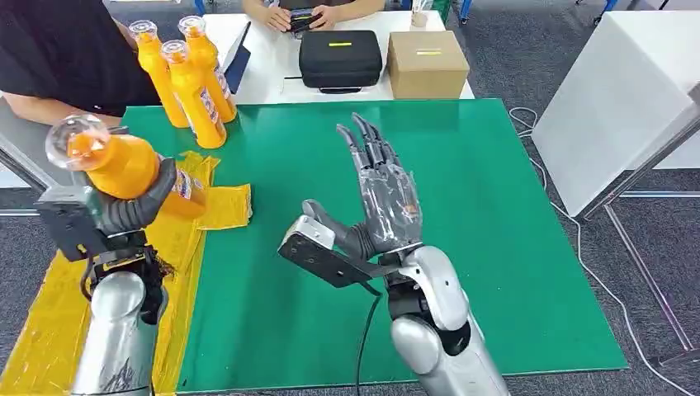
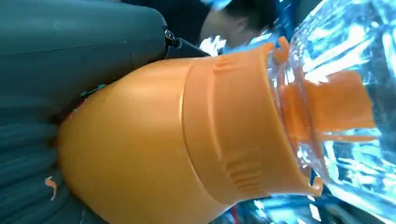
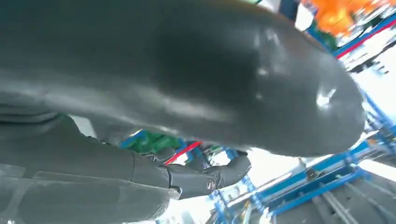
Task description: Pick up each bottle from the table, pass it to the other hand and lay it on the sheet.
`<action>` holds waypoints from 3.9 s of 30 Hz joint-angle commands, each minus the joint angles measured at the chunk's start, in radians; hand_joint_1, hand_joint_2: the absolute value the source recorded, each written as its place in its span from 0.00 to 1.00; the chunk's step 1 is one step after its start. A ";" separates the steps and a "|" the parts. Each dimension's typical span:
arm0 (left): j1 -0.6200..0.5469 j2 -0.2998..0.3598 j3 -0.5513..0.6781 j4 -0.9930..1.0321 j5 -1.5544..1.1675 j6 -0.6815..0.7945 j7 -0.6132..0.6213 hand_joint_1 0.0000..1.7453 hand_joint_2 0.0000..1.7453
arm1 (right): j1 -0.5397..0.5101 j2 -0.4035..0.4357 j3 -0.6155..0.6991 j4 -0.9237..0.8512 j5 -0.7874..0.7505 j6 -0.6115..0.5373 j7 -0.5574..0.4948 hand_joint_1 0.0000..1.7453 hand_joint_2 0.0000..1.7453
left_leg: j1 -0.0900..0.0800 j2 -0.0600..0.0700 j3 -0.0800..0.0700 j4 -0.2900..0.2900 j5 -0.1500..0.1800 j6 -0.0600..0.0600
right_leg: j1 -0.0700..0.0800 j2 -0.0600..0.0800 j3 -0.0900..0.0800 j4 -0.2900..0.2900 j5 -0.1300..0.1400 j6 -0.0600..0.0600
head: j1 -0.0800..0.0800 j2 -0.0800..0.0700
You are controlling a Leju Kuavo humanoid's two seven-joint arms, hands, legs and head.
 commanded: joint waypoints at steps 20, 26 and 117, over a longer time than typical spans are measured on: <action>-0.265 0.056 -0.131 0.697 -1.071 0.236 0.190 1.00 1.00 | 0.005 -0.088 -0.039 -0.034 -0.083 0.049 -0.034 0.00 0.00 | 0.001 0.001 0.003 0.000 -0.001 -0.003 | 0.001 0.000 0.004 0.000 -0.001 -0.001 | 0.000 0.000; -0.298 0.101 -0.143 0.850 -1.189 0.236 0.283 1.00 1.00 | 0.003 -0.081 -0.030 -0.042 -0.093 0.081 -0.052 0.00 0.00 | 0.001 0.003 0.004 0.000 -0.002 -0.003 | 0.001 0.002 0.005 0.000 -0.001 -0.001 | 0.000 0.000; -0.454 -0.004 -0.127 0.691 0.376 -0.395 0.096 0.00 0.00 | -0.445 0.084 -0.213 0.905 -0.578 -0.196 -0.506 0.00 0.00 | 0.001 0.000 0.001 0.001 0.001 -0.002 | 0.001 -0.001 0.004 0.002 0.000 0.001 | 0.000 0.000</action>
